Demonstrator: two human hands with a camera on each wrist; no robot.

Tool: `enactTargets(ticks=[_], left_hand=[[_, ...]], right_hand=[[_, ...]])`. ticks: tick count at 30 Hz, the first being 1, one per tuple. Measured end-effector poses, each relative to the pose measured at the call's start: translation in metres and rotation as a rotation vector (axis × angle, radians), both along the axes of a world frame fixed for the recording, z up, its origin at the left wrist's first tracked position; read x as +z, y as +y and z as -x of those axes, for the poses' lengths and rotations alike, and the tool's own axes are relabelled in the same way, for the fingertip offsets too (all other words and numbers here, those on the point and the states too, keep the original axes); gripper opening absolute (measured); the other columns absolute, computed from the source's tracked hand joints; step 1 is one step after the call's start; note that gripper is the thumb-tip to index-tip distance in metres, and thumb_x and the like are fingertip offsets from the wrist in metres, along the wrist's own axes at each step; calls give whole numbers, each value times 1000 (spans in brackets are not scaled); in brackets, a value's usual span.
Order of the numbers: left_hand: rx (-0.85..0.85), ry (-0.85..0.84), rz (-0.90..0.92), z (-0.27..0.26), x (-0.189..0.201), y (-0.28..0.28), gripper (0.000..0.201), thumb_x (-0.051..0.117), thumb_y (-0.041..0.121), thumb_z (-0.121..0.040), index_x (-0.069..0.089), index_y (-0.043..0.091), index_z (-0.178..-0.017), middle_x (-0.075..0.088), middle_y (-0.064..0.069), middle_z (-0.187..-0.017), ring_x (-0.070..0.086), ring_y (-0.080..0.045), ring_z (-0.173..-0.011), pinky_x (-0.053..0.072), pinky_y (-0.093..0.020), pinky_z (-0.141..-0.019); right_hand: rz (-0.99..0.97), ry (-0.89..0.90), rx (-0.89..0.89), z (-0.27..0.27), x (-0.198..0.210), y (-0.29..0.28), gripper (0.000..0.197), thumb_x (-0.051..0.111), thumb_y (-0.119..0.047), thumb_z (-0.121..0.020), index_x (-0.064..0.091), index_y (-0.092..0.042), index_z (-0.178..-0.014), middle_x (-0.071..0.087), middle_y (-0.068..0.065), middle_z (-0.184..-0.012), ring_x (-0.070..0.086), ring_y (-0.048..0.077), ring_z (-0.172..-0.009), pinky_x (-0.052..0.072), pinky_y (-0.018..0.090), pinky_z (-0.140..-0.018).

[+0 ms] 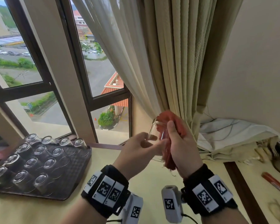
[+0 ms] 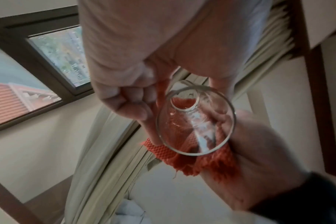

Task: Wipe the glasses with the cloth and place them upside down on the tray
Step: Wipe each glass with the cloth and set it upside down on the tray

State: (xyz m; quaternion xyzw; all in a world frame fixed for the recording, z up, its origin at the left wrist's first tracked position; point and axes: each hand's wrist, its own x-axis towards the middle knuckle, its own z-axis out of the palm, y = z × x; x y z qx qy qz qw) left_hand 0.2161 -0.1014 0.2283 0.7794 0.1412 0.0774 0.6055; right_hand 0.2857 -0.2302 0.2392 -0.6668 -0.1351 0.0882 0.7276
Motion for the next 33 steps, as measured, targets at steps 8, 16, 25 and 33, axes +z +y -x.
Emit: enactTargets(ticks=[8,16,25,33], left_hand=[[63,-9,479,3,4,0,69,81,57,-77,68,5,-120,81,-18,-105,78,-32,-96,59,-44,-98],[114,-208,859,0,18,16,96,87,69,-73,64,-5,-131,62,-22,-117,64,-31,-104,58,-42,-91],[28,-279,951,10,35,15,82,83,68,-80,72,-3,-119,67,-17,-102,63,-27,-93,50,-41,-96],[66,-273,631,23,41,16,74,91,54,-72,75,-7,-109,74,-32,-107,70,-37,-92,60,-43,-85]], right_hand=[[136,-133,-52,-6,7,-23,15,55,-42,-107,69,-41,-102,76,-9,-92,75,9,-80,65,34,-70],[70,-574,-149,42,5,-14,18,56,-22,-108,63,-34,-121,69,-22,-110,69,4,-98,58,23,-85],[447,-1066,78,45,17,-7,43,53,-31,-101,59,-25,-144,56,-12,-152,67,16,-120,61,38,-89],[794,-935,278,58,32,9,90,55,-41,-77,20,-42,-159,57,-20,-145,67,7,-70,53,24,-62]])
